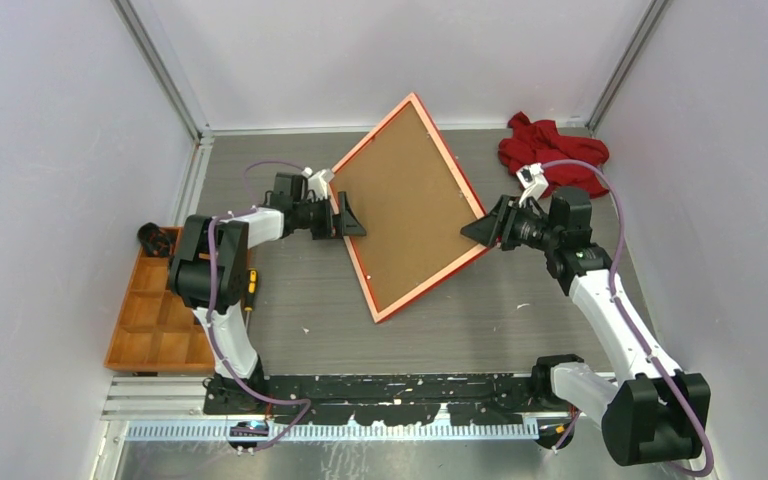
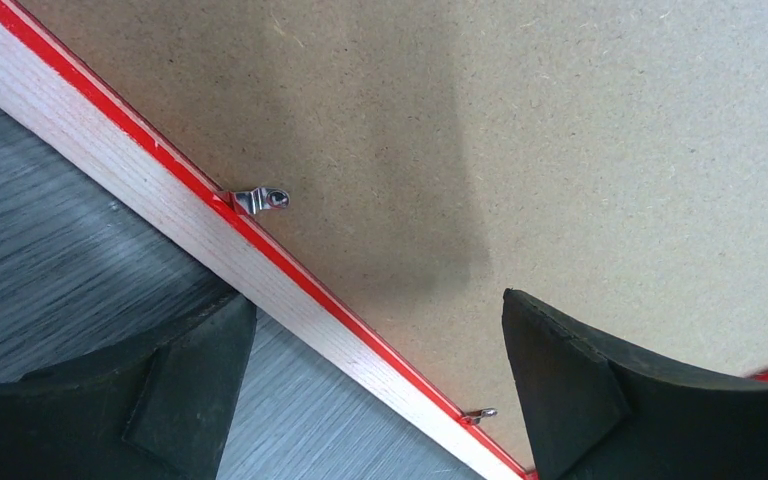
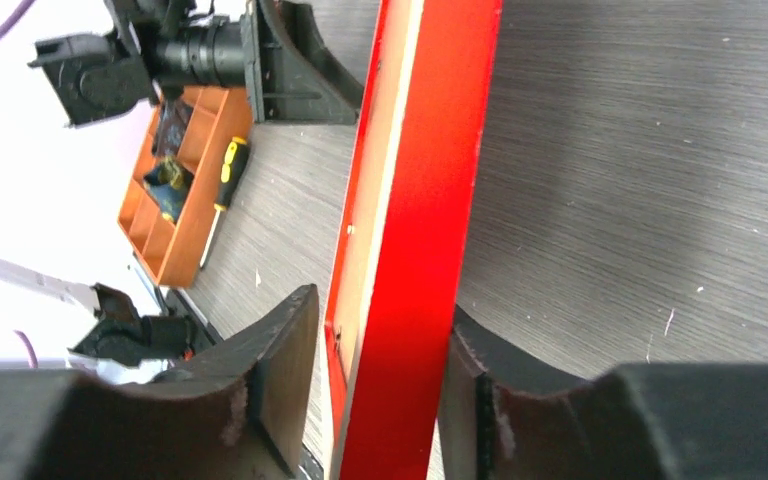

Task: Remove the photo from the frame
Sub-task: Turn over the photo frame at the center of the board.

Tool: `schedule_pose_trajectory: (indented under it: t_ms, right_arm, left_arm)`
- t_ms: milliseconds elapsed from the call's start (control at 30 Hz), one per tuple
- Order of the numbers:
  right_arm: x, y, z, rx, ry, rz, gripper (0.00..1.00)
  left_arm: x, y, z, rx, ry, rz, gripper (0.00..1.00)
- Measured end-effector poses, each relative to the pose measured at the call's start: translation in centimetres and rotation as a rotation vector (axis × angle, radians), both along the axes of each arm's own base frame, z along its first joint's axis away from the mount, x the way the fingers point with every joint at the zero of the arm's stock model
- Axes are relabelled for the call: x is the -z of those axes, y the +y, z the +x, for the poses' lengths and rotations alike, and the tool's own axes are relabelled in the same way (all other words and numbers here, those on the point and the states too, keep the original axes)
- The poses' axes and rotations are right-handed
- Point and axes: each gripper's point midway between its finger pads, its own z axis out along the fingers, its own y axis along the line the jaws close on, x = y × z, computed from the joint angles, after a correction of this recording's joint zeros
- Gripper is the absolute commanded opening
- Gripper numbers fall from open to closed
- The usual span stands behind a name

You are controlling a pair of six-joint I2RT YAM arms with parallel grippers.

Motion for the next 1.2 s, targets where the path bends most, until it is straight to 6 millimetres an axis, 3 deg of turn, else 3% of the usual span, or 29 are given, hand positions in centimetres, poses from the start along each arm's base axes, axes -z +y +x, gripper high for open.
schedule_pose_trajectory:
  t_ms: [367, 967, 1200]
  right_arm:
    - [-0.3, 0.9, -1.2, -0.130, -0.072, -0.015, 0.65]
    - [1.6, 1.0, -1.0, -0.177, 0.031, -0.039, 0.69]
    - [3.2, 0.8, -0.8, -0.170, 0.085, -0.061, 0.76]
  left_arm:
    - [0.1, 0.0, 0.1, -0.007, 0.004, -0.003, 0.93]
    - [0.3, 0.5, 1.1, -0.039, -0.014, 0.056, 0.92]
    - [0.3, 0.9, 1.5, -0.048, -0.029, 0.082, 0.93]
